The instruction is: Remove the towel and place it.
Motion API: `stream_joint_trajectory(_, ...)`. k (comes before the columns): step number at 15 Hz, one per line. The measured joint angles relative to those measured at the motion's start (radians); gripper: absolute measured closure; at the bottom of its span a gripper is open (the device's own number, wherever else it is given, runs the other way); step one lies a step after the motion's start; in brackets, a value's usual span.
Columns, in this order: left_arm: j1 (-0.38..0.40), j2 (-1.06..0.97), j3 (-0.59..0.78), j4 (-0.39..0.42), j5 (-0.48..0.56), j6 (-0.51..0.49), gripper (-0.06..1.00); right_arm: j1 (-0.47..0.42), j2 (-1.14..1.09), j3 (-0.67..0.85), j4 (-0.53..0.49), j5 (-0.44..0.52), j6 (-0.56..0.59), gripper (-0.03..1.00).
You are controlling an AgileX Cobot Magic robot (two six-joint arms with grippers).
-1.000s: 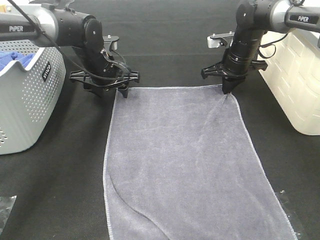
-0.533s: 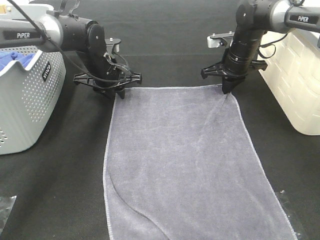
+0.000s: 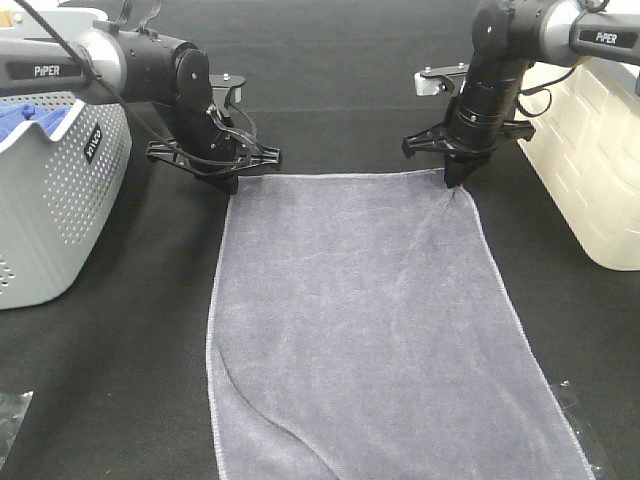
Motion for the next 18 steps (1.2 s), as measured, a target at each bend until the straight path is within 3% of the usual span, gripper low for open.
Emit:
stream_joint_trajectory(7,0.0,-0.024,-0.099,0.124,0.011,0.0,0.94,0.0,0.0,-0.084,-0.003,0.016,-0.001,0.97)
stream_joint_trajectory(10,0.0,-0.018,-0.103,0.129,0.092,-0.063,0.93,0.0,-0.002,-0.108,-0.006,0.038,-0.001,0.97)
stream_joint_trajectory(11,0.0,-0.008,-0.103,0.131,0.107,-0.104,0.86,0.0,-0.002,-0.108,-0.006,0.041,-0.001,0.97)
stream_joint_trajectory(14,0.0,0.027,-0.105,0.093,0.1,-0.132,0.49,0.0,-0.002,-0.108,-0.01,0.045,-0.001,0.97)
stream_joint_trajectory(18,0.0,0.047,-0.105,0.045,0.068,-0.132,0.46,0.0,-0.002,-0.11,-0.012,0.046,-0.001,0.97)
